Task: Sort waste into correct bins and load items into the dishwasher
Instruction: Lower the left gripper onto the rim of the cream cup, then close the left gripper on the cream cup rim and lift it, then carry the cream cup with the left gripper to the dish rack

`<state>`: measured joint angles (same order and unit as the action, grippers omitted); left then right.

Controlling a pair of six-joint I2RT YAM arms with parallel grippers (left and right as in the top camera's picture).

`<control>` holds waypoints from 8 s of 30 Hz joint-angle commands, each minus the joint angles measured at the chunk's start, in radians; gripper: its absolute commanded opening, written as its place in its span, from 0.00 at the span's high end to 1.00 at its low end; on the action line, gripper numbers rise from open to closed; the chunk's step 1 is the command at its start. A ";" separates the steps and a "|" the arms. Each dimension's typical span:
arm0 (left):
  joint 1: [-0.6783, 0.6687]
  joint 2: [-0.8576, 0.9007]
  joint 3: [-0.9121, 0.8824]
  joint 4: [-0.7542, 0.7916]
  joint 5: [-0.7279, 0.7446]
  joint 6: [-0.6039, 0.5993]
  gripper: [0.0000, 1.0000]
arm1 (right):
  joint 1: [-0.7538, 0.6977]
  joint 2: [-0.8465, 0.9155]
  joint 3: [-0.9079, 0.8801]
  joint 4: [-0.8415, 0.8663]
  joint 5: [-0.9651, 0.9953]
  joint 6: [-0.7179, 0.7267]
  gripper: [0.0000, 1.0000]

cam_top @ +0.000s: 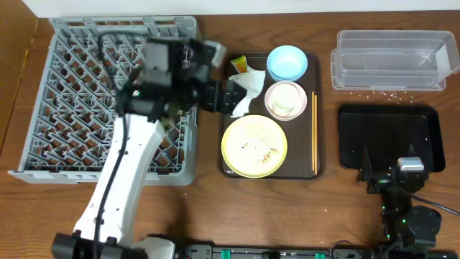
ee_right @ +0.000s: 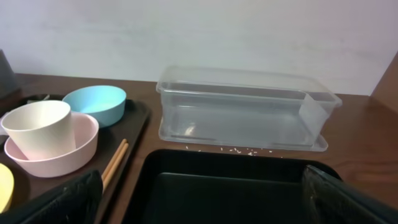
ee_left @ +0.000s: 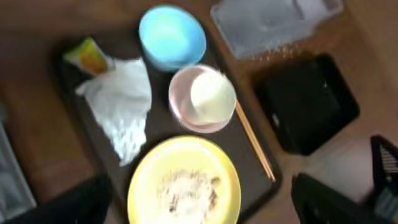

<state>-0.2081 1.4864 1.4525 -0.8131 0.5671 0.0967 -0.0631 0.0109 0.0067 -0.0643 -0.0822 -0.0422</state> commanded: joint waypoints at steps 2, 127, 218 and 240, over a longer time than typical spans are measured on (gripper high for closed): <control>-0.136 0.128 0.216 -0.200 -0.325 0.087 0.08 | -0.009 -0.006 -0.001 -0.004 -0.004 -0.015 0.01; -0.417 0.676 0.200 0.307 -0.317 0.066 0.92 | -0.008 -0.006 -0.001 -0.004 -0.004 -0.015 0.01; 0.703 0.652 0.201 0.689 0.681 -0.756 0.92 | -0.008 -0.006 -0.001 -0.004 -0.004 -0.015 0.01; 0.777 0.769 0.201 0.687 0.637 -0.741 0.92 | -0.008 -0.006 -0.001 -0.004 -0.004 -0.015 0.01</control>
<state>0.5533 2.2185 1.6573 -0.1146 1.2270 -0.6399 -0.0631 0.0109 0.0067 -0.0639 -0.0822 -0.0422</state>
